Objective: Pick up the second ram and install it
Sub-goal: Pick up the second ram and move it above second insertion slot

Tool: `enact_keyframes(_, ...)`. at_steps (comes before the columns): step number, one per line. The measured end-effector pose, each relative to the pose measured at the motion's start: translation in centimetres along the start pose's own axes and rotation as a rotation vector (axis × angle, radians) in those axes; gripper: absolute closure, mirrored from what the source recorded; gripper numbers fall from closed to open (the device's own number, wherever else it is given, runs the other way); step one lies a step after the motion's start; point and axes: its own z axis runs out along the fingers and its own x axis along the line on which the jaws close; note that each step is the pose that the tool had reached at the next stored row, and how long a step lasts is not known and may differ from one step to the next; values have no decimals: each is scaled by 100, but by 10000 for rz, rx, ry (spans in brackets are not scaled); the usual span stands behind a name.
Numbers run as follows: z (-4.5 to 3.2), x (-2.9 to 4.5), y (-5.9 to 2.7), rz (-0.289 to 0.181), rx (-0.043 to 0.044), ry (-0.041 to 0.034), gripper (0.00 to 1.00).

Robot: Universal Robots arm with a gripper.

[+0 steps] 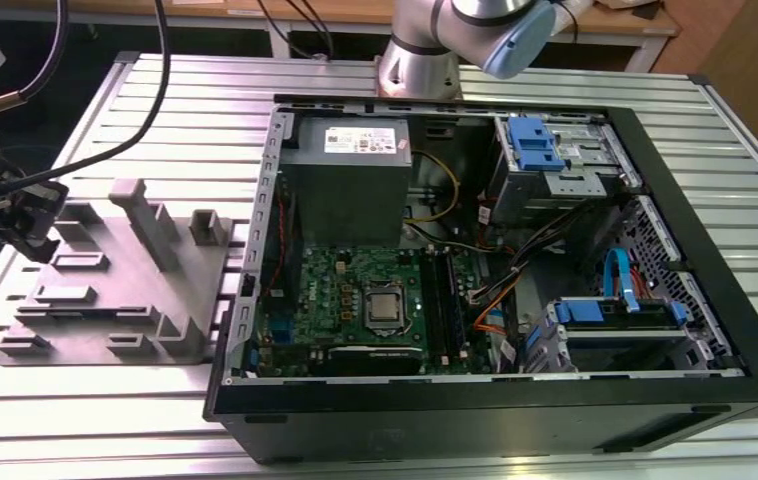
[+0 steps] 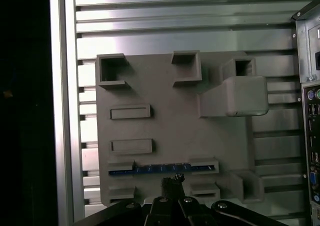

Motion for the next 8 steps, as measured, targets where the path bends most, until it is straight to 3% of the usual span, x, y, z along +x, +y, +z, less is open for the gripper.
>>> enact_keyframes(8, 1, 3, 0, 0, 0, 0, 93)
